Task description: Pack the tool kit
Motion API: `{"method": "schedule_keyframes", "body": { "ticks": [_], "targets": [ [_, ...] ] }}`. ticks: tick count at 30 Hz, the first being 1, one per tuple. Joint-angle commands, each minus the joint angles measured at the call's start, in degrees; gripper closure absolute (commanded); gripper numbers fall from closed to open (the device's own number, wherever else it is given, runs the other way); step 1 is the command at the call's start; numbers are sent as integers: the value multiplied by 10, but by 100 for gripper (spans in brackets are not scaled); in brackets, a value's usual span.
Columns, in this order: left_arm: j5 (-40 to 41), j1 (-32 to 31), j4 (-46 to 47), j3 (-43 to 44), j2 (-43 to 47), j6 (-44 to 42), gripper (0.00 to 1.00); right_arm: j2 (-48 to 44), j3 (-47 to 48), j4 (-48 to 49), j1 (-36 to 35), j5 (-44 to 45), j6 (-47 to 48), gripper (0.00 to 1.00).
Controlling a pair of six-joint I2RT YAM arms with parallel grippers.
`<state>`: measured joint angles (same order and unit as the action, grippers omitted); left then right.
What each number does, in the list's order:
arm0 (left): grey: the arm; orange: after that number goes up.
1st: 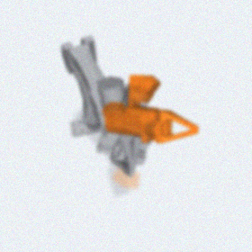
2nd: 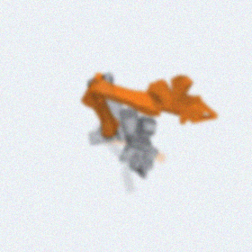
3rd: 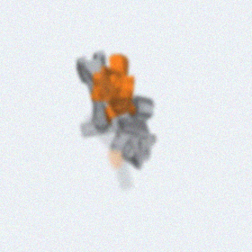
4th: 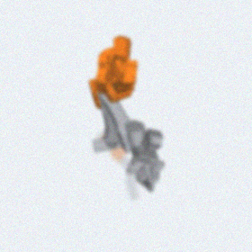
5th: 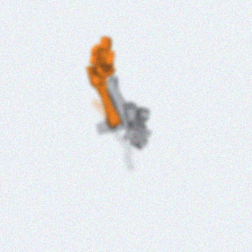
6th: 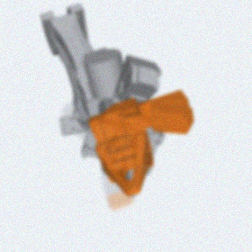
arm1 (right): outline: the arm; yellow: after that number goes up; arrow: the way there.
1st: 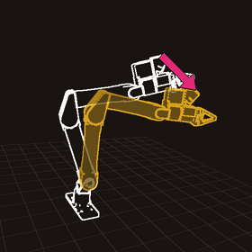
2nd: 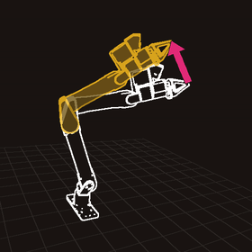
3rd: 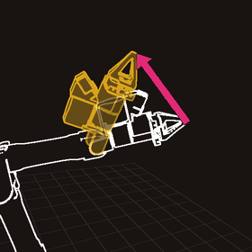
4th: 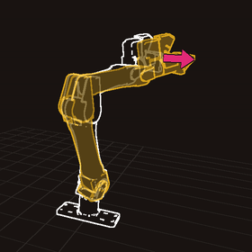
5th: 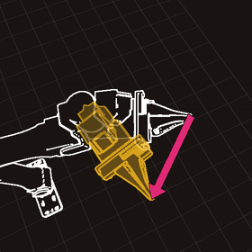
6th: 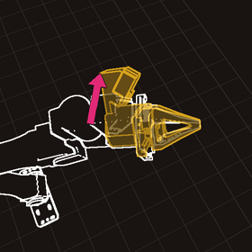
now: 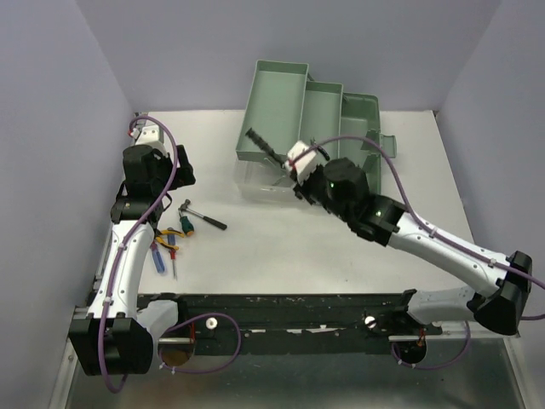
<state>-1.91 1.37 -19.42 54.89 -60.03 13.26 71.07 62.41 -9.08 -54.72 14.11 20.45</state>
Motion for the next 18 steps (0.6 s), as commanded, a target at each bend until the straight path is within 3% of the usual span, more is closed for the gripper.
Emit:
{"method": "schedule_keyframes", "body": {
  "ticks": [1, 4, 12, 14, 18],
  "targets": [
    [8, -3, 4, 7, 12, 7, 1, 82, 156, -41, 41, 62, -103, 99],
    [4, -3, 5, 6, 13, 8, 1, 164, 271, -61, 51, 111, -139, 99],
    [6, -4, 8, 3, 21, 5, 1, 426, 624, -253, 99, 179, -255, 99],
    [7, -6, 8, 4, 20, 5, 1, 463, 672, -286, 109, 180, -292, 99],
    [9, -11, 6, 5, 20, 3, 1, 498, 669, -290, 127, 157, -345, 99]
  ]
}}
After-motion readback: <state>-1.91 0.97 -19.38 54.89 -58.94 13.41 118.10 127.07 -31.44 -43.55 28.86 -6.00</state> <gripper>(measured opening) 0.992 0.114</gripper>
